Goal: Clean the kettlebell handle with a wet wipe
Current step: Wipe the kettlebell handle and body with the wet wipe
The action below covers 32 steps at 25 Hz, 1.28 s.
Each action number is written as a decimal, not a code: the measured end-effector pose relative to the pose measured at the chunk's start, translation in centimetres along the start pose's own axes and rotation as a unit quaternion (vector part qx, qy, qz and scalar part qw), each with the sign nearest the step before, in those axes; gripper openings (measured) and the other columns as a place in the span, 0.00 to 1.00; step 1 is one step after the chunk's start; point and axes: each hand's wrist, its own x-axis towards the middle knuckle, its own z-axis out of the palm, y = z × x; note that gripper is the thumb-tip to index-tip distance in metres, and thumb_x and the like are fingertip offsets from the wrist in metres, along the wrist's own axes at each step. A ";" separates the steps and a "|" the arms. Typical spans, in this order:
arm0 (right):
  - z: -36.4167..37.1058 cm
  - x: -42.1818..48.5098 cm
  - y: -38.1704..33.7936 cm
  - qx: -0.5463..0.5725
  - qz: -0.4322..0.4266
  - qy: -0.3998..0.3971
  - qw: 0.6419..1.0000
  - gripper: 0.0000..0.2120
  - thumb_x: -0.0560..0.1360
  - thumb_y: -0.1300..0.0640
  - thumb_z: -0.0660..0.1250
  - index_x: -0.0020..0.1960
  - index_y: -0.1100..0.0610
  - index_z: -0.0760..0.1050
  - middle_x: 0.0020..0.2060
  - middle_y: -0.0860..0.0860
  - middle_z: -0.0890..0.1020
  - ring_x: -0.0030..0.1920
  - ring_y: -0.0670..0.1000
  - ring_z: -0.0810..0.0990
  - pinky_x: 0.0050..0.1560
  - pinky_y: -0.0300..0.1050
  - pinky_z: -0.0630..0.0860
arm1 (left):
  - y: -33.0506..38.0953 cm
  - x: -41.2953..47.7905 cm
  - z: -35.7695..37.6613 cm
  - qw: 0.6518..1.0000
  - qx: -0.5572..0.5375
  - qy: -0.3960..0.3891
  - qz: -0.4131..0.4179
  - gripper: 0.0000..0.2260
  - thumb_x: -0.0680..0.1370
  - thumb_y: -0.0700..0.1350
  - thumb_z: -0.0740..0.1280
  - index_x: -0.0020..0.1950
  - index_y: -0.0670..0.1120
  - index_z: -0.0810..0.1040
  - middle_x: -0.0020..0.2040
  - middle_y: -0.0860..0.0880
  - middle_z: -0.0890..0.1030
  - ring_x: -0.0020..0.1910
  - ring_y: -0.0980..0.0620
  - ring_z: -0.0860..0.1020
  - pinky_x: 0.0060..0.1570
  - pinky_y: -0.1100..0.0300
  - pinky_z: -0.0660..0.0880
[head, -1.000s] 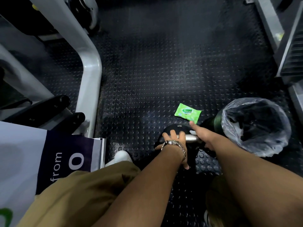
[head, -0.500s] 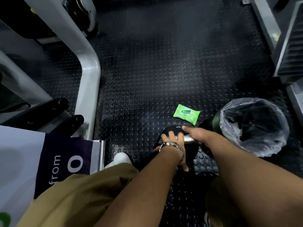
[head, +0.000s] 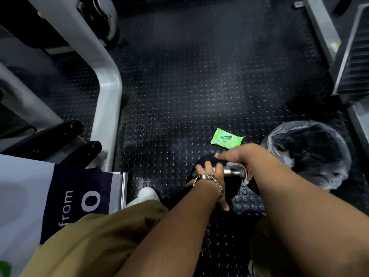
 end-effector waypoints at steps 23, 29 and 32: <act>0.3 0.5 -1.3 -0.167 -0.041 0.026 0.985 0.30 0.85 0.38 0.52 0.77 0.58 0.68 0.78 0.57 0.67 0.74 0.59 0.69 0.72 0.53 0.65 | 0.1 -1.1 -0.8 1.000 0.009 -0.014 -0.009 0.76 0.45 0.74 0.79 0.79 0.48 0.40 0.74 0.40 0.55 0.73 0.32 0.56 0.65 0.30 0.68; -0.1 0.2 -2.4 -0.141 -0.030 -0.002 0.990 0.35 0.82 0.33 0.55 0.77 0.58 0.67 0.76 0.57 0.68 0.74 0.59 0.69 0.72 0.53 0.65 | 0.1 -2.4 -1.9 0.999 -0.007 -0.033 -0.013 0.72 0.52 0.71 0.81 0.80 0.48 0.40 0.77 0.38 0.47 0.77 0.30 0.48 0.69 0.28 0.64; 2.0 2.5 -0.1 -0.086 -0.061 0.021 0.994 0.36 0.81 0.30 0.51 0.79 0.53 0.67 0.80 0.56 0.63 0.78 0.58 0.64 0.75 0.55 0.59 | 0.1 -2.9 -2.1 0.999 -0.024 -0.030 -0.018 0.70 0.54 0.69 0.82 0.80 0.49 0.42 0.75 0.39 0.50 0.76 0.31 0.51 0.68 0.30 0.67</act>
